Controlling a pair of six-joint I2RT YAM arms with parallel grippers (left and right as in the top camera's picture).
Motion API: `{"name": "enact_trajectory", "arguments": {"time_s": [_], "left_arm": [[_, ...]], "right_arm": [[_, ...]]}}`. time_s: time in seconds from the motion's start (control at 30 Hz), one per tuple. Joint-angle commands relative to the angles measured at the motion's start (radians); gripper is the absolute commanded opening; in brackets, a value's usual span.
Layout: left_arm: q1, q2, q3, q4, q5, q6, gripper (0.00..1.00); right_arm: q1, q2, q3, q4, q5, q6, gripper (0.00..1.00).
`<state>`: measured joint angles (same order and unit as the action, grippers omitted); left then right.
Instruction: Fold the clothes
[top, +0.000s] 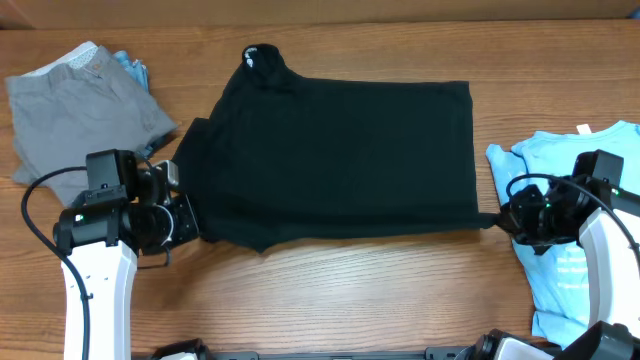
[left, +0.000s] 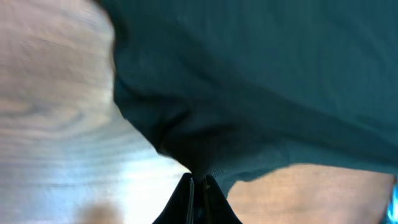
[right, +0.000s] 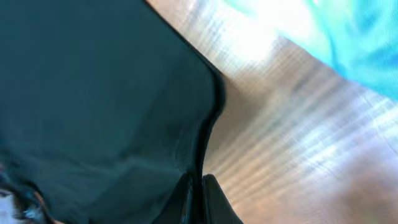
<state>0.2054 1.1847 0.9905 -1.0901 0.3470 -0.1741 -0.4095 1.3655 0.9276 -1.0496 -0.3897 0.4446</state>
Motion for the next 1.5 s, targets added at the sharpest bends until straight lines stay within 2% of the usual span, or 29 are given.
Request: {"name": "enact_trajectory", "arguments": {"time_s": [0.0,0.3,0.53,0.7,0.97,1.17,1.47], "left_arm": [[0.003,-0.006,0.027,0.048,-0.034,0.025,0.04],[-0.025,0.023,0.027,0.19,-0.032,0.023,0.04],[-0.126,0.106,0.026,0.296,-0.038,0.025,0.05],[-0.18,0.189,0.026,0.336,-0.095,0.021,0.04],[-0.182,0.247,0.026,0.42,-0.119,0.007,0.04],[-0.18,0.247,0.026,0.537,-0.118,-0.066,0.04],[-0.183,0.267,0.026,0.586,-0.122,-0.066,0.05]], "right_arm": [[0.005,-0.007,0.023,0.037,-0.037,0.006,0.04],[0.037,0.085,0.023,0.143,-0.079,0.031,0.04],[0.046,0.129,0.023,0.249,-0.11,0.048,0.04],[0.046,0.129,0.023,0.305,-0.11,0.071,0.04],[0.046,0.13,0.023,0.356,-0.105,0.085,0.04],[0.046,0.142,0.023,0.375,-0.082,0.129,0.04],[0.046,0.192,0.023,0.385,-0.083,0.129,0.06]]}}
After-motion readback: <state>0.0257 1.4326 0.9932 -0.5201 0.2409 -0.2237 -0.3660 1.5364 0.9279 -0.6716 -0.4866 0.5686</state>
